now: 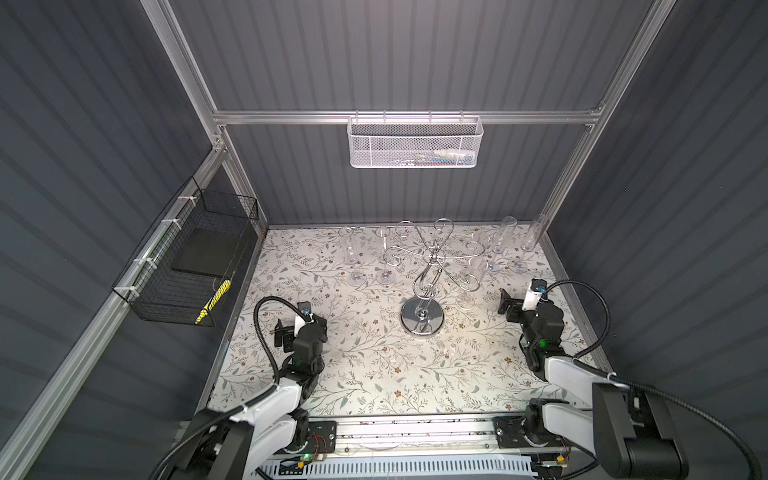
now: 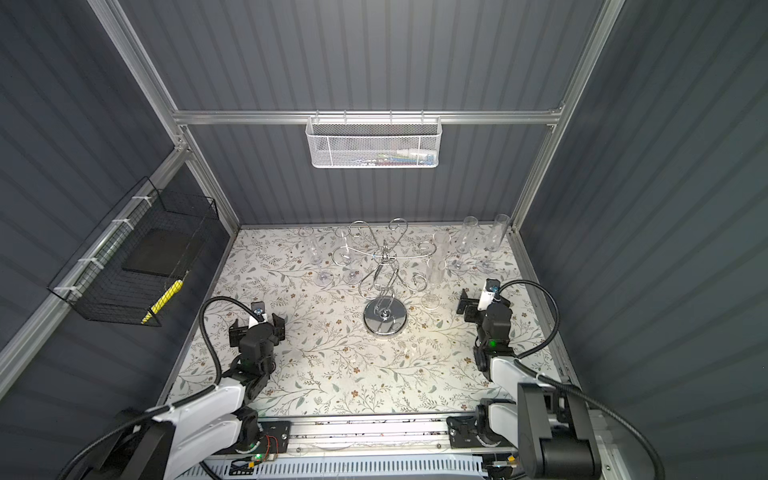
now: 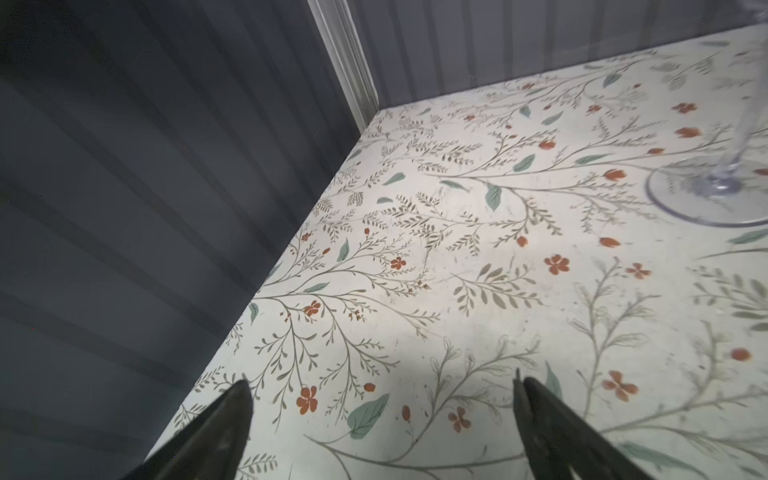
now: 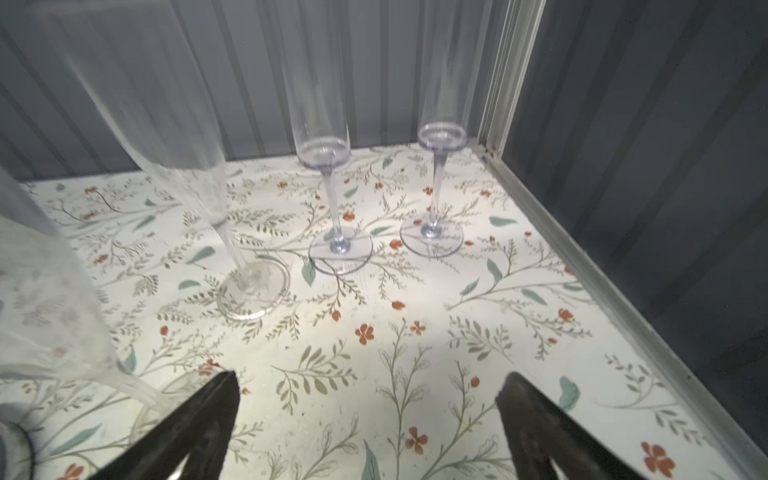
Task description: Take the wine glass off the wine glass rack
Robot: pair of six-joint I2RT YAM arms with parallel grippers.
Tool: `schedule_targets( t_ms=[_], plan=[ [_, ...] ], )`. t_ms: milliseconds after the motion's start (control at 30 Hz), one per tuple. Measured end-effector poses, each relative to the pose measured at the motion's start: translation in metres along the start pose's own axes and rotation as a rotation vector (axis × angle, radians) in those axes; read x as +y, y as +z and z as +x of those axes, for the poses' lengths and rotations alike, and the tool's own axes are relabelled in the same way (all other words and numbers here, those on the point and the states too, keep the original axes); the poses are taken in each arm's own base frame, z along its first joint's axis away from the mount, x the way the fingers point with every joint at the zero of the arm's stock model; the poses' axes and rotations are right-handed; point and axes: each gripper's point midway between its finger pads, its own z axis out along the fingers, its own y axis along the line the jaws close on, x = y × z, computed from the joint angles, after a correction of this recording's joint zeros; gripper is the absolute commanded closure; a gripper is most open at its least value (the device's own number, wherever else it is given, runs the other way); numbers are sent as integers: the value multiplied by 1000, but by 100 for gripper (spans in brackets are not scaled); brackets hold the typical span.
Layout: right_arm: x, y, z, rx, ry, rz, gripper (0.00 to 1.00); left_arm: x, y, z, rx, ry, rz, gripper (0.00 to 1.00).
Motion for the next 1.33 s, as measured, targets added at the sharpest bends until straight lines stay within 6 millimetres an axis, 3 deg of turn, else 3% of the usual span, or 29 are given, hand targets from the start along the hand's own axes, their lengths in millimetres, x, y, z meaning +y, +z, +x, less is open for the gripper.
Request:
schedule_targets(
  t_ms=[233,433,633,1000,1333],
  plan=[
    [-12,28,15,37,49,30,1,-28,46,-6,-21,-61,43,0],
    [-11,31,-1,-18,64,21,1,-36,76,13,13,-100,102,0],
    [-11,31,-2,-22,68,20,1,-43,107,-33,-33,-173,151,0],
    [-10,31,-2,-22,67,12,1,-50,108,-22,23,-165,195,0],
    [6,38,-12,-21,44,-74,1,-50,108,-22,23,-165,195,0]
  ],
)
